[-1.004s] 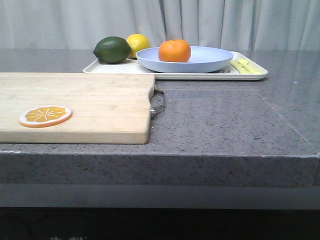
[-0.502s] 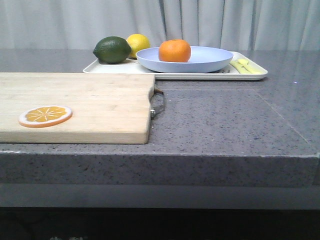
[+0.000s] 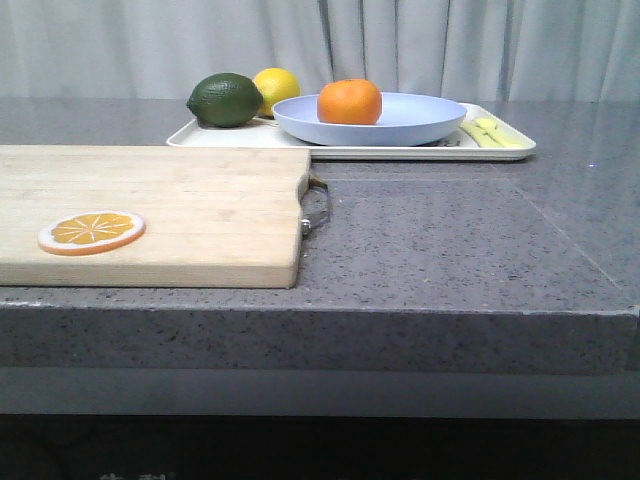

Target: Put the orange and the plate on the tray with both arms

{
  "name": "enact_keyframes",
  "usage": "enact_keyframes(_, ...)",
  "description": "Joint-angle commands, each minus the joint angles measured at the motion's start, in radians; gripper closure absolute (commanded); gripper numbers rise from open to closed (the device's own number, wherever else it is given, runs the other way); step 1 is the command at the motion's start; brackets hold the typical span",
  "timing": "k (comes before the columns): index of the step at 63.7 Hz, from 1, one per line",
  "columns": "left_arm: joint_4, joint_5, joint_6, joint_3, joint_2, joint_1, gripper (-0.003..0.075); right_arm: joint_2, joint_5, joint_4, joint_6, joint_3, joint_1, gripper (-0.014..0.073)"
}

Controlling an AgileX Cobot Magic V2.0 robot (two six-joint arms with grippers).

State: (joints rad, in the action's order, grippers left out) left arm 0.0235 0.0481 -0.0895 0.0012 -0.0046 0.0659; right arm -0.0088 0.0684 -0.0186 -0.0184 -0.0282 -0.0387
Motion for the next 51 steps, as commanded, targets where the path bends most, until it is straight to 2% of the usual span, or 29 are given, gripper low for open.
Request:
enact_keyframes(1,0.000,-0.082,-0.005,0.006,-0.019,0.008,0.0738,-0.024,-0.089,-0.019,-0.011,0.005,0.006,0.0662)
enact_keyframes(19,0.000,-0.082,-0.005,0.006,-0.019,0.008,0.0738,-0.024,-0.103,0.069,-0.011,0.005,0.006,0.0662)
enact_keyframes(51,0.000,-0.082,-0.005,0.006,-0.019,0.008,0.0738,-0.023,-0.118,0.069,-0.011,0.005,0.006,0.0662)
